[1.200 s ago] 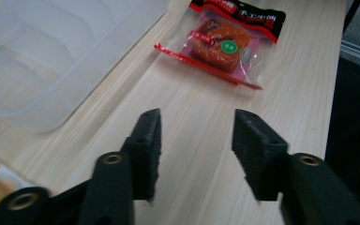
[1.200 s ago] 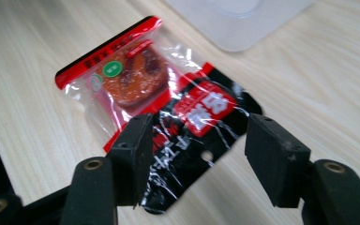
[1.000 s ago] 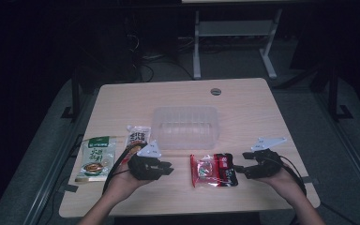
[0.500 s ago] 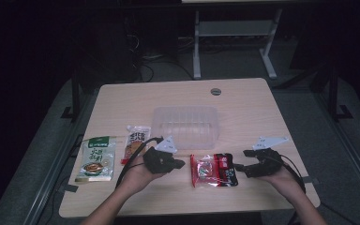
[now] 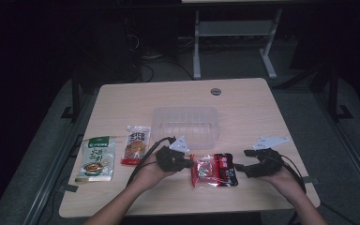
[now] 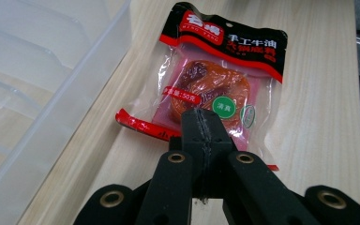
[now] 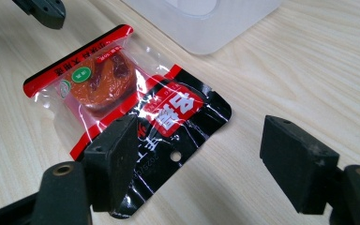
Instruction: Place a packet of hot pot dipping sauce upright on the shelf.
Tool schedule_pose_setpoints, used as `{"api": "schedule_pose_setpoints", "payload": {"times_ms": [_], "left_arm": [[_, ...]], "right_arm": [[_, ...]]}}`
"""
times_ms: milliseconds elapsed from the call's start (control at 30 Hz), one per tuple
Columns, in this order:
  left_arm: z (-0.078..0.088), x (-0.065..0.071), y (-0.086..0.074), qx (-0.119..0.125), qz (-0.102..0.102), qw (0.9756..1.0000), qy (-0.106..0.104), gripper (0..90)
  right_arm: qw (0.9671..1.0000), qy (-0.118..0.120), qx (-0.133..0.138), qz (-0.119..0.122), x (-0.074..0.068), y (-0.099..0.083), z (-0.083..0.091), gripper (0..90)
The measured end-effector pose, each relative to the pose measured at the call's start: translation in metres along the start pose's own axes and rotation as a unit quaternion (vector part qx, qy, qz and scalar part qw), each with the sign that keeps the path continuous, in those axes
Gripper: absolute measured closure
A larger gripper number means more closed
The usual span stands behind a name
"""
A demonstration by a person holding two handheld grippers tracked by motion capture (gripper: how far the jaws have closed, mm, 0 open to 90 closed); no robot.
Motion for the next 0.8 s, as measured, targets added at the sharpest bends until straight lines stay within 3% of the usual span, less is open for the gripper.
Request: {"api": "schedule_pose_setpoints", "payload": {"times_ms": [367,500,567,700,800], "left_arm": [[-0.017,-0.004,-0.009,-0.017,0.009,0.9998,0.005,89.7],[-0.017,-0.007,-0.012,-0.030,0.003,0.9995,0.010,89.7],[-0.018,-0.008,-0.012,-0.029,0.002,0.9995,0.014,89.7],[-0.016,-0.004,-0.004,-0.005,0.002,0.9999,0.009,89.6],[-0.019,0.000,-0.001,-0.009,-0.012,0.9999,0.009,89.7]], "right_arm": [[1.0000,-0.003,0.001,0.008,0.001,-0.002,0.001,27.7],[1.0000,-0.002,0.001,0.009,0.001,-0.002,0.001,27.6],[1.0000,-0.001,0.002,0.009,0.000,-0.002,0.002,27.6],[1.0000,-0.003,0.003,0.008,-0.001,-0.003,0.003,27.7],[1.0000,-0.003,0.002,0.006,-0.001,-0.004,0.003,27.6]]}}
Point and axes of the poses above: each handheld gripper's, and its own axes: z roughly backward along the jaws, y roughly out of its top, x roughly to its right, the point moved 6 cm from there along -z, roughly forward along the jaws, and after that the axes turned 7 degrees about -y, right-handed, at the moved point
